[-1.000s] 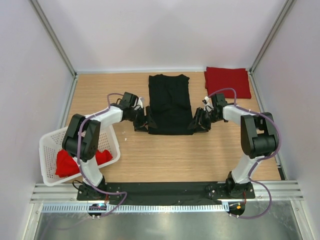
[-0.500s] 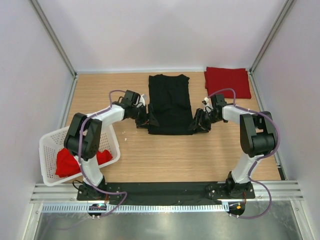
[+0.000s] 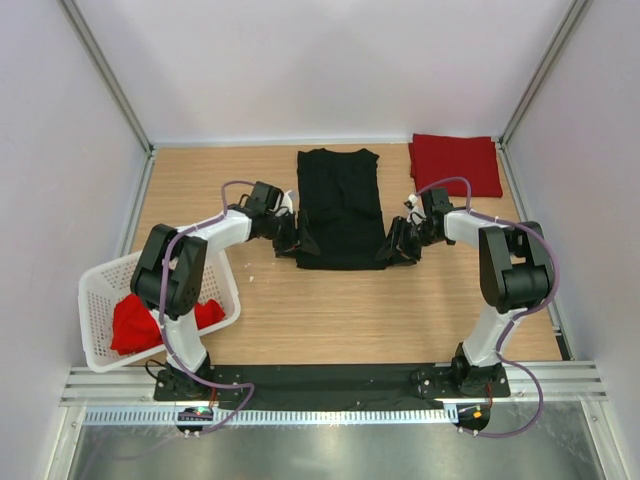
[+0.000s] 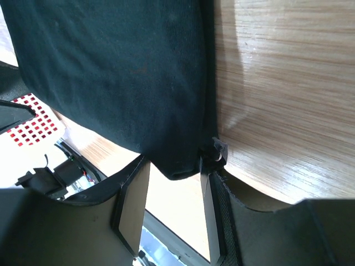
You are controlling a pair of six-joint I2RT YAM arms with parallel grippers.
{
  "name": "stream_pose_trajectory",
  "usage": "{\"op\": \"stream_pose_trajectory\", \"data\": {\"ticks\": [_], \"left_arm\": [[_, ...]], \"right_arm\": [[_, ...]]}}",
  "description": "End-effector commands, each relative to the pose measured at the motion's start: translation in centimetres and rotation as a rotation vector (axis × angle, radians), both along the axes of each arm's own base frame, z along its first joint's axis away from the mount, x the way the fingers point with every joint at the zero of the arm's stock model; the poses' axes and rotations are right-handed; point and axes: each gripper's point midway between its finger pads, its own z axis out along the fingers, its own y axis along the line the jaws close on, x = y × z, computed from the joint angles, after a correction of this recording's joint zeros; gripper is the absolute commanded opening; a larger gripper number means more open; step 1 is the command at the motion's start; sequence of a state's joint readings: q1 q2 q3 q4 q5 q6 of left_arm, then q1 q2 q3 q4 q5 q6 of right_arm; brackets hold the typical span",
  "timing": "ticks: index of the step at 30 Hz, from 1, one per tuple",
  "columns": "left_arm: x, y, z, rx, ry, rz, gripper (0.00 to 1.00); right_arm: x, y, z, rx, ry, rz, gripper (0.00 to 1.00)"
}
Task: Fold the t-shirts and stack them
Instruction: Fold the tshirt
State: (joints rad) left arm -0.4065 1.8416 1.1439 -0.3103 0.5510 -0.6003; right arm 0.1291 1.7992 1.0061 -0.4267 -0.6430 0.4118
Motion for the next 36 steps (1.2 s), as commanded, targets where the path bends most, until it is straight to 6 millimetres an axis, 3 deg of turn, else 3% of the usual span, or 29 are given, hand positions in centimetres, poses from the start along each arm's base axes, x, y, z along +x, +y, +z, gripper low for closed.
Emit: {"op": "stream_pose_trajectory", "data": {"ticks": [1,8,15,21,22,30,36], "left_arm": [[-0.1,-0.2,0.1,-0.008,-0.024,-0.022,0.61],[-1.5,1.1,-1.4,0.064,0.031,-0.01,0.58],[-1.9,2.0,-3.0,0.126,0.085,0.003,0.5],[-2.9,2.6,-5.0,0.179,0.175,-0.003,0.32],[-3.2,2.8,-5.2,0.188,0.195,0.0,0.25],[-5.5,3.9,-6.6,0.245,0.302,0.011,0.01],[-8.2,5.2,-6.7,0.289,0.355,0.009,0.0]], "right_arm": [[1.2,0.6,0.9,0.027,-0.049,0.005,0.48],[0.7,0.6,0.5,0.024,-0.031,-0.002,0.44],[-0.7,0.2,-1.1,0.008,0.022,-0.02,0.32],[-1.4,-0.1,-2.1,-0.012,0.057,-0.029,0.15],[-1.4,-0.1,-2.0,-0.015,0.059,-0.03,0.14],[-3.0,-0.7,-3.0,-0.066,0.118,-0.021,0.07],[-6.3,-1.2,-3.1,-0.118,0.171,-0.007,0.02]]}}
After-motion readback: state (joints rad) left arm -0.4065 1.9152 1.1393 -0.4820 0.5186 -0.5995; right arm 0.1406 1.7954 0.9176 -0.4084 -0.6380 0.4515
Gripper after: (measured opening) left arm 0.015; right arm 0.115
